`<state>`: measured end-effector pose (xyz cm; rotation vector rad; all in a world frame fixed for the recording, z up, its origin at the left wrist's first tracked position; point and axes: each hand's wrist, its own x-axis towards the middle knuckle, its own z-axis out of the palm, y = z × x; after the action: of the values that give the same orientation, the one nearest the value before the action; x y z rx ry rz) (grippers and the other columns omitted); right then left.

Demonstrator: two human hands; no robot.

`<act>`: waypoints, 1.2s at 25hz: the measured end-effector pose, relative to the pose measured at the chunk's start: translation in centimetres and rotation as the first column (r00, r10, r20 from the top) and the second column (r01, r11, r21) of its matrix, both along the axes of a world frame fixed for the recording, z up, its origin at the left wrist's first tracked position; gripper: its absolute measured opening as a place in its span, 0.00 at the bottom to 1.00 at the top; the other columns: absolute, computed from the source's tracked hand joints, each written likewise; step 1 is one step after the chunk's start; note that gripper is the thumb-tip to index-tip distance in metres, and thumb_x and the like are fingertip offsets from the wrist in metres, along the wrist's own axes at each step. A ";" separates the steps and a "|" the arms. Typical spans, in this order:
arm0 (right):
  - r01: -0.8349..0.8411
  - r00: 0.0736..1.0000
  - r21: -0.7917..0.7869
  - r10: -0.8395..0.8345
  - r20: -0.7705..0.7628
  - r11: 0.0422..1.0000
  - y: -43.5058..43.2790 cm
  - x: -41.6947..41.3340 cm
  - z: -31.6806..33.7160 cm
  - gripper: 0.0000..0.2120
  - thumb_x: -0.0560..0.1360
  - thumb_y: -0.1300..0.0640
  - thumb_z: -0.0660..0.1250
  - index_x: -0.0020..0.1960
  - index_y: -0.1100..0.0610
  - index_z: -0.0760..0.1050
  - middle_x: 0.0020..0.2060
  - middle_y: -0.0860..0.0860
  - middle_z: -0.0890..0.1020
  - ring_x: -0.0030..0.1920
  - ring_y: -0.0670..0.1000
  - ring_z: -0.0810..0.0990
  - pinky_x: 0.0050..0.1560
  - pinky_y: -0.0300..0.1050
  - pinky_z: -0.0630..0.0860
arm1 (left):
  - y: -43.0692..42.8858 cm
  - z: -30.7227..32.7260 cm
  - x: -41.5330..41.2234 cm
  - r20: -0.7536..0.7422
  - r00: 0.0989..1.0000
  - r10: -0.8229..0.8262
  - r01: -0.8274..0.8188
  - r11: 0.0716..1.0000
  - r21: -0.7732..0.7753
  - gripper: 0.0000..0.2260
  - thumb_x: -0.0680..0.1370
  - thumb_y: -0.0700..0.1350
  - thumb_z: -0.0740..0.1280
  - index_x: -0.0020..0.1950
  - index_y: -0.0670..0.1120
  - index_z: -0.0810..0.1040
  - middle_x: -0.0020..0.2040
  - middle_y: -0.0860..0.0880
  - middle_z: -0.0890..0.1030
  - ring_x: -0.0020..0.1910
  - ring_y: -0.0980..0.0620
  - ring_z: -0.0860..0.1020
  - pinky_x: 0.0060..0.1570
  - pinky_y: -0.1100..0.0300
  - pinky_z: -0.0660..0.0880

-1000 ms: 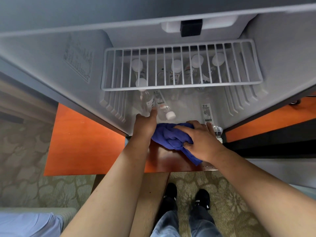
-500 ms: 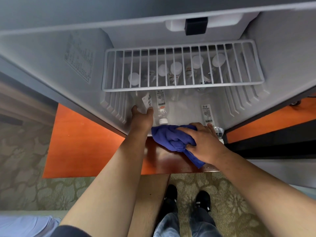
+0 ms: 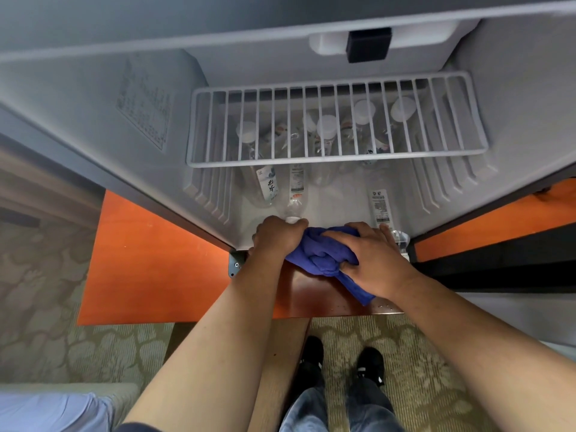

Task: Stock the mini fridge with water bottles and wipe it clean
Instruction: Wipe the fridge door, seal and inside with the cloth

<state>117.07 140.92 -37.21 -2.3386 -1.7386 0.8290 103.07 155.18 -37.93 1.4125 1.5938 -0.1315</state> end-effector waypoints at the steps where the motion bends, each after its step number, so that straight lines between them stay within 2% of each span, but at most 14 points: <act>1: 0.001 1.000 0.010 -0.001 -0.004 1.000 0.0 0.0 0.0 0.31 0.78 0.49 0.69 0.78 0.38 0.63 0.71 0.50 0.69 0.69 0.57 0.70 0.73 0.47 0.48 | -0.1 0.2 0.1 -0.006 1.000 -0.011 0.011 1.000 0.018 0.32 0.63 0.66 0.63 0.54 0.45 0.83 0.53 0.44 0.84 0.51 0.42 0.81 0.52 0.54 0.77; 6: 0.033 0.999 0.047 -0.033 -0.009 0.998 -0.4 0.1 0.2 0.29 0.77 0.50 0.68 0.76 0.37 0.66 0.70 0.49 0.71 0.69 0.56 0.70 0.77 0.56 0.50 | -1.5 3.2 -0.5 -0.010 0.999 0.036 -0.032 0.971 0.237 0.23 0.75 0.69 0.60 0.47 0.50 0.78 0.47 0.50 0.81 0.52 0.43 0.78 0.61 0.45 0.74; 10: 0.042 0.997 -0.027 -0.040 0.059 0.999 -0.1 0.2 0.8 0.29 0.79 0.47 0.66 0.77 0.34 0.61 0.73 0.47 0.67 0.73 0.55 0.67 0.78 0.62 0.41 | -1.0 6.4 0.5 0.114 0.991 0.066 -0.113 0.870 0.480 0.20 0.77 0.67 0.64 0.43 0.50 0.76 0.39 0.54 0.79 0.43 0.48 0.77 0.47 0.55 0.73; 14: 0.057 0.996 -0.053 -0.054 0.065 0.997 0.1 0.2 0.7 0.30 0.80 0.46 0.65 0.78 0.34 0.59 0.73 0.46 0.66 0.74 0.54 0.66 0.77 0.68 0.39 | 1.0 6.7 3.4 0.238 0.971 0.012 -0.141 0.834 0.534 0.15 0.79 0.61 0.66 0.44 0.49 0.78 0.32 0.57 0.76 0.33 0.61 0.75 0.37 0.66 0.68; 15: 0.061 0.996 -0.046 -0.058 0.073 0.997 0.0 0.2 0.6 0.30 0.80 0.46 0.65 0.78 0.34 0.59 0.73 0.46 0.67 0.73 0.54 0.66 0.77 0.69 0.40 | 1.5 6.1 4.0 0.273 0.962 0.001 -0.153 0.829 0.538 0.16 0.80 0.61 0.66 0.49 0.49 0.80 0.33 0.57 0.77 0.32 0.65 0.75 0.34 0.73 0.65; 17: 0.074 0.994 -0.022 -0.072 0.083 0.997 0.2 0.4 0.6 0.30 0.79 0.47 0.66 0.78 0.34 0.60 0.73 0.47 0.67 0.73 0.55 0.66 0.77 0.69 0.43 | 2.2 5.0 5.1 0.325 0.945 -0.029 -0.164 0.819 0.549 0.18 0.80 0.61 0.65 0.60 0.48 0.78 0.42 0.57 0.80 0.38 0.65 0.77 0.36 0.75 0.66; 18: 0.085 0.993 -0.012 -0.084 0.082 0.996 0.4 0.6 0.7 0.30 0.79 0.47 0.66 0.78 0.35 0.60 0.75 0.48 0.66 0.75 0.56 0.65 0.77 0.69 0.44 | 2.5 4.6 5.4 0.301 0.951 -0.071 -0.118 0.816 0.565 0.19 0.80 0.60 0.63 0.64 0.49 0.77 0.51 0.57 0.81 0.44 0.62 0.78 0.41 0.72 0.68; 20: 0.116 0.990 -0.001 -0.115 0.086 0.993 1.0 0.9 1.1 0.30 0.79 0.48 0.67 0.78 0.36 0.61 0.78 0.51 0.61 0.77 0.57 0.61 0.78 0.66 0.47 | 3.2 3.6 5.7 0.160 0.961 -0.223 0.084 0.794 0.602 0.23 0.80 0.56 0.58 0.72 0.49 0.75 0.70 0.49 0.76 0.65 0.54 0.75 0.58 0.64 0.69; 21: 0.127 0.988 0.003 -0.126 0.091 0.992 1.3 1.0 1.2 0.30 0.78 0.48 0.67 0.77 0.36 0.62 0.79 0.52 0.59 0.78 0.57 0.61 0.78 0.65 0.49 | 3.6 3.3 5.6 0.108 0.957 -0.271 0.156 0.788 0.596 0.23 0.81 0.53 0.58 0.75 0.47 0.73 0.74 0.46 0.72 0.72 0.49 0.71 0.65 0.62 0.65; 22: 0.131 0.987 0.003 -0.130 0.092 0.991 1.6 1.2 1.4 0.30 0.78 0.48 0.68 0.77 0.36 0.62 0.79 0.53 0.59 0.78 0.57 0.60 0.78 0.64 0.50 | 3.9 3.2 5.6 0.106 0.957 -0.271 0.157 0.786 0.598 0.23 0.82 0.52 0.59 0.75 0.44 0.72 0.74 0.45 0.73 0.73 0.48 0.71 0.67 0.63 0.64; 24: 0.129 0.989 -0.022 -0.127 0.078 0.991 2.0 1.3 1.6 0.30 0.79 0.48 0.67 0.77 0.36 0.62 0.80 0.53 0.57 0.79 0.57 0.59 0.78 0.64 0.49 | 4.5 2.9 5.5 0.175 0.959 -0.223 0.073 0.792 0.606 0.19 0.82 0.50 0.63 0.71 0.43 0.74 0.66 0.47 0.78 0.64 0.48 0.77 0.56 0.67 0.67; 27: 0.128 0.990 -0.034 -0.126 0.060 0.991 1.9 1.5 1.6 0.30 0.79 0.48 0.67 0.77 0.36 0.61 0.80 0.52 0.56 0.79 0.57 0.58 0.79 0.63 0.49 | 3.7 3.9 4.8 0.104 0.954 -0.282 0.178 0.808 0.562 0.13 0.82 0.50 0.60 0.55 0.43 0.79 0.49 0.46 0.82 0.50 0.45 0.79 0.42 0.67 0.62; 29: 0.123 0.990 -0.025 -0.121 0.065 0.992 1.8 1.6 1.7 0.30 0.79 0.48 0.68 0.77 0.36 0.62 0.80 0.51 0.57 0.78 0.57 0.58 0.78 0.63 0.51 | 2.1 4.6 3.1 0.167 0.975 -0.145 0.032 0.840 0.541 0.10 0.81 0.47 0.63 0.43 0.45 0.79 0.40 0.48 0.82 0.47 0.43 0.80 0.42 0.60 0.66; 30: 0.119 0.991 -0.018 -0.117 0.070 0.993 1.8 1.6 1.7 0.30 0.78 0.48 0.69 0.77 0.35 0.62 0.79 0.51 0.57 0.78 0.57 0.59 0.78 0.63 0.52 | 1.3 4.5 1.9 0.214 0.976 -0.045 -0.088 0.816 0.571 0.07 0.80 0.46 0.65 0.44 0.46 0.80 0.42 0.47 0.83 0.49 0.43 0.81 0.45 0.58 0.69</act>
<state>118.70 142.75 -35.54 -2.4845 -1.6045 0.7619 104.94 156.46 -33.41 1.7931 1.5239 0.5578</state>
